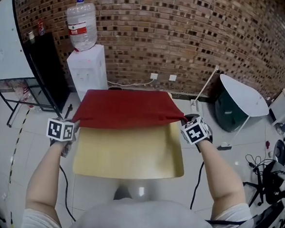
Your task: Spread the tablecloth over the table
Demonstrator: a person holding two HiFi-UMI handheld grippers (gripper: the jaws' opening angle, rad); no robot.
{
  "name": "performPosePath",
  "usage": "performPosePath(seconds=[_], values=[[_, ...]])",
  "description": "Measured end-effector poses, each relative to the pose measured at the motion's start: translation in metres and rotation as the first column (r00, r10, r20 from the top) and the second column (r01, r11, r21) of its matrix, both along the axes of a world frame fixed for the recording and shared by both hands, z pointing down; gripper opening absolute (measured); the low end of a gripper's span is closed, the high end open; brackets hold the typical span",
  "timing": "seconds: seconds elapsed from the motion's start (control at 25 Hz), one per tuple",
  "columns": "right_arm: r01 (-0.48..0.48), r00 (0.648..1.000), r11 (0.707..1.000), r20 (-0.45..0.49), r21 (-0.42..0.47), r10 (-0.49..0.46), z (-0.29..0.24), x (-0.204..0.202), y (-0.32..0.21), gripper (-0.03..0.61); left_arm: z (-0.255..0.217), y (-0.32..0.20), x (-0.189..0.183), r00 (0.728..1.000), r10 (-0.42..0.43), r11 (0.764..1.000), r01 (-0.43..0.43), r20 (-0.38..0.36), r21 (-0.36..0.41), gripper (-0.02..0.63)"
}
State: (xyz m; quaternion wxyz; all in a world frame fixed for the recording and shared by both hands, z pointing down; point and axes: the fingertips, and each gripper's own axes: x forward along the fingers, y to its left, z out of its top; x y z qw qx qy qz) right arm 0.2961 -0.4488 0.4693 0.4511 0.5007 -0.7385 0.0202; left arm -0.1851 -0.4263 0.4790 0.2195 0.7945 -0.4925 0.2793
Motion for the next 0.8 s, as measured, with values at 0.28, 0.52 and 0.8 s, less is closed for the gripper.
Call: performPosePath(seconds=[0.28, 0.52, 0.8], values=[[-0.033, 0.999, 0.997, 0.020, -0.075, 0.034, 0.060, 0.000, 0.060, 0.033, 0.060, 0.060, -0.001, 1.000, -0.030, 0.994, 0.029, -0.005, -0.102, 0.008], [-0.046, 0.999, 0.989, 0.017, -0.141, 0.048, 0.102, 0.007, 0.108, 0.032, 0.096, 0.099, 0.002, 0.998, -0.047, 0.985, 0.042, -0.028, -0.167, 0.008], [-0.109, 0.982, 0.981, 0.135, -0.162, 0.131, 0.124, 0.009, 0.154, 0.034, 0.111, 0.135, -0.002, 0.997, -0.055, 0.982, 0.043, -0.060, -0.184, 0.008]])
